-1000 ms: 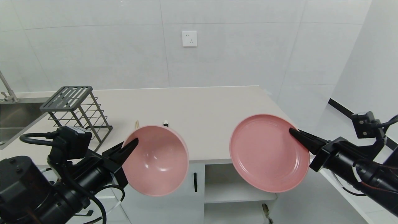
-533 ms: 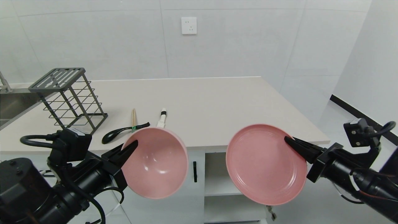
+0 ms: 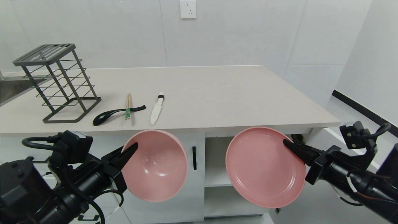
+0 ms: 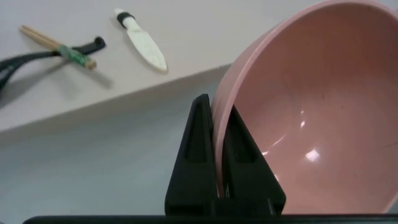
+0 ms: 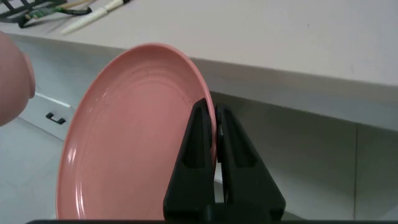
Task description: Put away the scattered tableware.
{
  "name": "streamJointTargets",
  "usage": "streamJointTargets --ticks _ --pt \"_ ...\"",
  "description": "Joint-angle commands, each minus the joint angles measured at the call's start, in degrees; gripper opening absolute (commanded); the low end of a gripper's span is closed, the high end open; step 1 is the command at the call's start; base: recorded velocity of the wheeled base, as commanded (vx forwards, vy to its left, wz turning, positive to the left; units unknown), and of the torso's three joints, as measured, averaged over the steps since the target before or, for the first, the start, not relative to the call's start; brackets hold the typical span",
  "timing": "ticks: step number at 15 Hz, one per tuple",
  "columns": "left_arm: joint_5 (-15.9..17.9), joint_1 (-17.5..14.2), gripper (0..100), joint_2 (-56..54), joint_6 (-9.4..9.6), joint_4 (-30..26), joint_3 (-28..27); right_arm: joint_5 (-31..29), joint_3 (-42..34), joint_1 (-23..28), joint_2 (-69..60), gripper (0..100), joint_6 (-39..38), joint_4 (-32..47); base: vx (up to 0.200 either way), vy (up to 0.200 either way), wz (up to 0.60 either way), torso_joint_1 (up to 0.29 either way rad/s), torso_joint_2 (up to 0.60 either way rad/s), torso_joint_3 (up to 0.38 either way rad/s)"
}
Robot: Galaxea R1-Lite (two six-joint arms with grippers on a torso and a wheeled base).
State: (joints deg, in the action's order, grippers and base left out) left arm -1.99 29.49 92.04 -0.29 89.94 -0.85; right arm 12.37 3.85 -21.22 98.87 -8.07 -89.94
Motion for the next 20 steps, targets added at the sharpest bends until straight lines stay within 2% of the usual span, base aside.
streamJointTargets --ticks 1,13,18,20 --pt "0.05 0.13 0 0.16 0.03 0.06 0.33 0.02 -0.07 -0.05 0.45 0 -0.02 -0.06 0.0 0.0 0.0 -0.237 0.49 0.222" --pt "0.05 1.54 0 1.3 0.03 0.06 0.85 0.02 -0.69 -1.1 2.3 0 -0.02 -0.06 0.0 0.0 0.0 -0.246 0.39 0.153" --pt "-0.03 1.62 0 2.44 0.03 0.06 0.85 0.02 -0.69 -1.01 3.18 0 -0.02 -0.06 0.0 0.0 0.0 -0.036 0.21 0.064" --pt "-0.03 1.62 0 2.44 0.03 0.06 0.85 0.02 -0.69 -1.01 4.05 0 -0.02 -0.06 0.2 0.0 0.0 -0.002 0.04 0.044"
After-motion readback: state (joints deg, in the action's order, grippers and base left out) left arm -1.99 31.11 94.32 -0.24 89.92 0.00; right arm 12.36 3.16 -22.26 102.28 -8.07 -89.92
